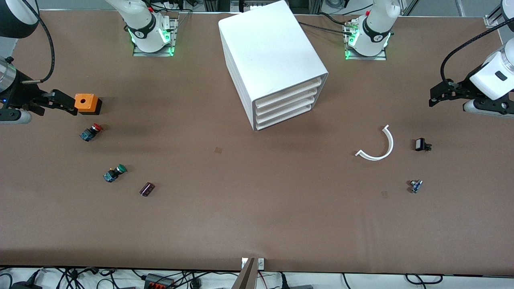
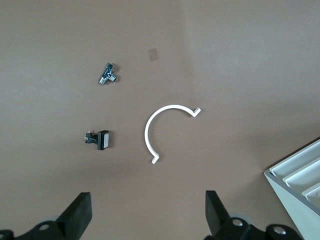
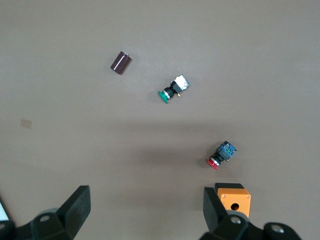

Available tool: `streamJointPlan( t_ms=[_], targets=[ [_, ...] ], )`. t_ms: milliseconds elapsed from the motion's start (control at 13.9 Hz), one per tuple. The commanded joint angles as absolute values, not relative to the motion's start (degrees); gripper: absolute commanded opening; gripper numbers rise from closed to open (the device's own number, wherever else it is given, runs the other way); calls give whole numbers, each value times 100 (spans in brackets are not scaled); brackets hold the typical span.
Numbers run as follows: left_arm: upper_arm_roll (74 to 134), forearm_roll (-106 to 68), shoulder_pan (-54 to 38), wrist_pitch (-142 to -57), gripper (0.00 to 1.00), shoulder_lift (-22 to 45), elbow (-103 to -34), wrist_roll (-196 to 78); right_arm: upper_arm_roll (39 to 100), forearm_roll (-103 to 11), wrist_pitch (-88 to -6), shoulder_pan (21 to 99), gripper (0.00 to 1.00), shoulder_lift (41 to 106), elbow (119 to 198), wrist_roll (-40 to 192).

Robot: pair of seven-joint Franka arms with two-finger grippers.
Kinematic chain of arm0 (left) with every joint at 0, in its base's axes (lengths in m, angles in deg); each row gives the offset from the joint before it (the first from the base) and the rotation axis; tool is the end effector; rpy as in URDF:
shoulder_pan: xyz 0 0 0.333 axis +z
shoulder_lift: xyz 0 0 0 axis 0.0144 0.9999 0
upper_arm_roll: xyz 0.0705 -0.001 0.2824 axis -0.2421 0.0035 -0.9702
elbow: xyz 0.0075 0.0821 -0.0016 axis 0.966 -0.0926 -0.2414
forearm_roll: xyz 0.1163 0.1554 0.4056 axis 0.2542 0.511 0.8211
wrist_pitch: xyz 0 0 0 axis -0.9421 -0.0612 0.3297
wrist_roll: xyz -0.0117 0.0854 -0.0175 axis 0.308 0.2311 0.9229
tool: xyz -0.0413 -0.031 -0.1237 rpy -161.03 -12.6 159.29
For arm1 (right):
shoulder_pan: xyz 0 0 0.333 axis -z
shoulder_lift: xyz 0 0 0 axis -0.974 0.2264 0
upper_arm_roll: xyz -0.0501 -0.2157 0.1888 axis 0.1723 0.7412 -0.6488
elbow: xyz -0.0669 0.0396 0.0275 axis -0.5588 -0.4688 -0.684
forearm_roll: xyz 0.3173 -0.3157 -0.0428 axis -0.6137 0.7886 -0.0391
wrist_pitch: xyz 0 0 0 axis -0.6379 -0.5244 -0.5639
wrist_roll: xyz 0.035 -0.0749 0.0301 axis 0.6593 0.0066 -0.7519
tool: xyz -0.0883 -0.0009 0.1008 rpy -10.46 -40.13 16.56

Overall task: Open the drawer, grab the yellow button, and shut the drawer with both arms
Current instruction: 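Reach the left gripper to the drawer front while the right gripper approaches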

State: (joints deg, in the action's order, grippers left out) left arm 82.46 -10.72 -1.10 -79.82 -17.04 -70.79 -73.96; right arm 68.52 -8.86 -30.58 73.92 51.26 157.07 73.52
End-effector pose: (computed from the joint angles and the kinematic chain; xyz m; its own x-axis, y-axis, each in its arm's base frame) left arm 0.6005 0.0110 0.5050 0.9918 -0.1252 -0.0265 -0.1248 -0.9921 0.0145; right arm 0.6280 -0.0162 0.4991 0.9998 0.0183 -0.0033 0.0183 -0.9998 0.0019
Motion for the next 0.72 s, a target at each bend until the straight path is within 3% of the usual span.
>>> streamJointPlan(
  t_ms=[0, 430, 646],
  targets=[
    [8242, -1000, -128, -7918, 100, -1630, -6947, -7476, 6841, -875, -3173, 7384, 100, 4981, 15869, 7351],
    [8250, -1009, -198, -7901, 100, -1534, -6938, -7467, 6841, -875, -3147, 7366, 100, 5130, 15852, 7395],
    [8478, -1070, -216, -7735, 100, -1112, -6815, -7493, 6841, -893, -3165, 7314, 100, 5350, 15825, 7395]
  ],
)
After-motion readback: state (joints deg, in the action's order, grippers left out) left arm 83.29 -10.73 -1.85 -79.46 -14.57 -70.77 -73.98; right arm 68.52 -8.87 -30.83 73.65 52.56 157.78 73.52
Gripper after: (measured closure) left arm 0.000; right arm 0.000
